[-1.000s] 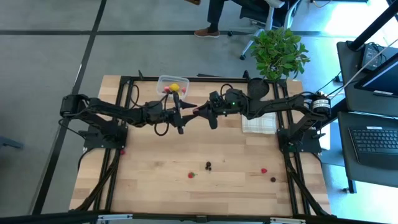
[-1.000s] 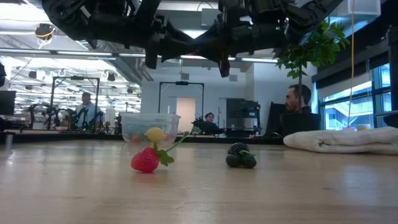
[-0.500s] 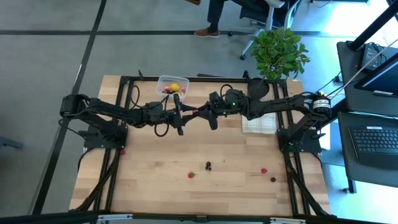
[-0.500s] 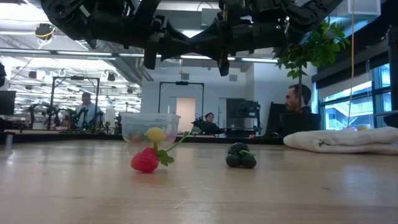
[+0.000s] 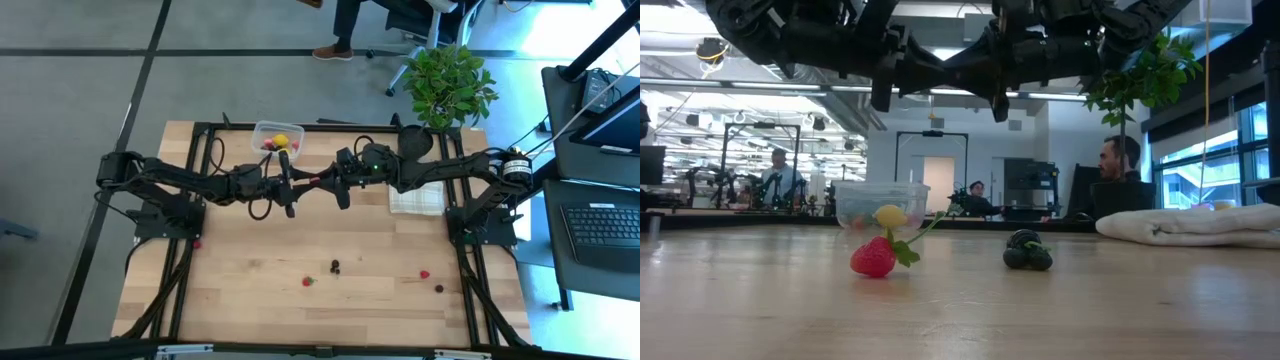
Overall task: Pick and placing Produce into tupperware
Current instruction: Put the pink peach into the transparent bin, then put the top black cherry into the transparent bin
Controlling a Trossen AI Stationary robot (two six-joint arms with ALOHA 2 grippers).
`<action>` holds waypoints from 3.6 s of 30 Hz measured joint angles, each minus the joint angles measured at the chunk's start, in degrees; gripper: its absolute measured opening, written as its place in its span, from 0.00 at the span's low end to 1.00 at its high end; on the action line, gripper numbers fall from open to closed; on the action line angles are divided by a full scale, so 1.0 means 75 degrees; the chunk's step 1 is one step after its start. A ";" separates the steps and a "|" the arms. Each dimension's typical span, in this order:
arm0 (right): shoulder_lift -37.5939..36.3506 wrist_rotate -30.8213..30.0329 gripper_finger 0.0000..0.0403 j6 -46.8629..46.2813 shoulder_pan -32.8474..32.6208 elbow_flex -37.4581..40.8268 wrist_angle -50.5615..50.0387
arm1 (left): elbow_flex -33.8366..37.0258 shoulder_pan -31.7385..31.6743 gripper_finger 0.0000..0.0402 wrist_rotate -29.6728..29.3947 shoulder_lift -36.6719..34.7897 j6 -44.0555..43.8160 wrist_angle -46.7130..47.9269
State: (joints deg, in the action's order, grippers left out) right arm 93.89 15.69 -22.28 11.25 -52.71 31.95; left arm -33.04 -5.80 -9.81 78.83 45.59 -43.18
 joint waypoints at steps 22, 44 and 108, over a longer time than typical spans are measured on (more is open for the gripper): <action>-0.0391 0.0077 0.62 0.0434 0.0245 0.0020 -0.3519 | -0.0041 -0.0569 0.21 -0.2780 -0.0020 -0.1449 0.0613; -0.0396 -0.0203 0.62 0.0609 0.0262 0.0015 -0.3902 | -0.2985 -0.4512 0.19 0.0104 0.0523 -0.6306 0.8807; -0.0396 -0.0069 0.62 0.2368 -0.0727 0.0006 -0.4494 | -0.2363 -0.1030 0.58 0.2939 -0.1180 -0.5144 0.6233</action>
State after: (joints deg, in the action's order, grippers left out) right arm 90.91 15.18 -4.52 5.79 -52.66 -1.76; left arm -50.76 -13.52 12.23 69.98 7.01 3.57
